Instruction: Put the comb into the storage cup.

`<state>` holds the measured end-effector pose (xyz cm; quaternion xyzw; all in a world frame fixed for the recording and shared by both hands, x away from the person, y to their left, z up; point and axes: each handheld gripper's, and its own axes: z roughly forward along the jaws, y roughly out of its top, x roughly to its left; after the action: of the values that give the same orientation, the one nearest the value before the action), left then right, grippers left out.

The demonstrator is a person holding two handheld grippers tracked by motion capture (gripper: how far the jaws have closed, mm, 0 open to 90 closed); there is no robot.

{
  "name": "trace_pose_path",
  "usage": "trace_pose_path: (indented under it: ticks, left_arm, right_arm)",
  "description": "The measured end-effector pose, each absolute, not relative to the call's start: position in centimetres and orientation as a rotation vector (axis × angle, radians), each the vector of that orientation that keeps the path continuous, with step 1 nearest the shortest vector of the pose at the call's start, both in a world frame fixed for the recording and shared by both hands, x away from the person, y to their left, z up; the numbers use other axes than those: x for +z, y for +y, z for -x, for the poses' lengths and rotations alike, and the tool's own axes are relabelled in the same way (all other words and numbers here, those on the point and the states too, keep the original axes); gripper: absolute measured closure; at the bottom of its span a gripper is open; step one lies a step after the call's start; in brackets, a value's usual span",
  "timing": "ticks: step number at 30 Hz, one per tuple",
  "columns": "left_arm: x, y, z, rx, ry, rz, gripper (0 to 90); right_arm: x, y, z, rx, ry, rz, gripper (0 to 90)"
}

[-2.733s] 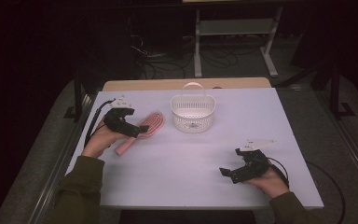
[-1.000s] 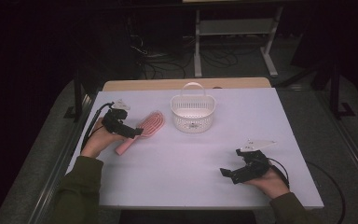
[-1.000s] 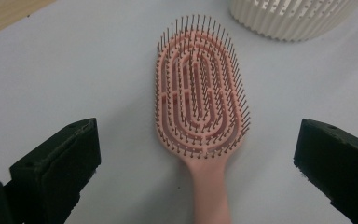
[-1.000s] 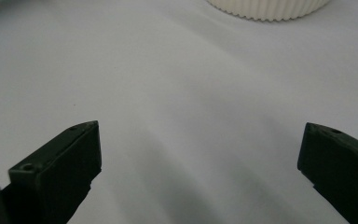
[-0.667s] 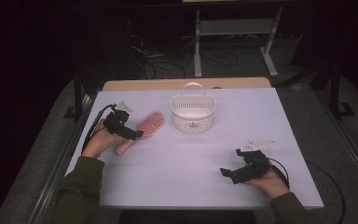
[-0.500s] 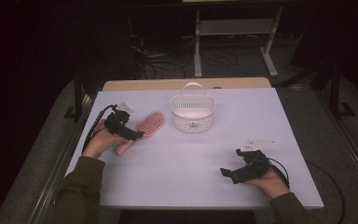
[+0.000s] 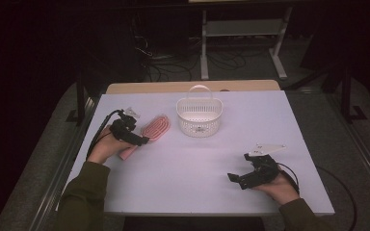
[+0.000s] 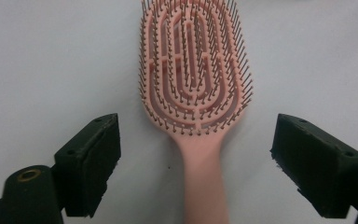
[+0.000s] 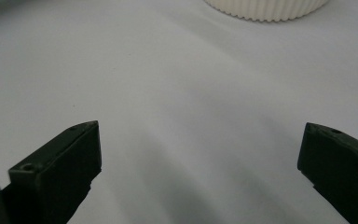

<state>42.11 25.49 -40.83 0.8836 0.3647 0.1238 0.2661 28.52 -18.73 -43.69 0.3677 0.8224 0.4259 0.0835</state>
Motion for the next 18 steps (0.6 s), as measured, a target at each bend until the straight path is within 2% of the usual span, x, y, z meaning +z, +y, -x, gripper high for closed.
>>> trace_pose_path:
  ticks: [18]
  left_arm:
    - [-41.35,25.43,-42.23,0.312,1.031,-2.430,35.4]
  right_arm:
    - [-43.67,-18.75,-28.51,1.272,2.454,-1.098,0.0]
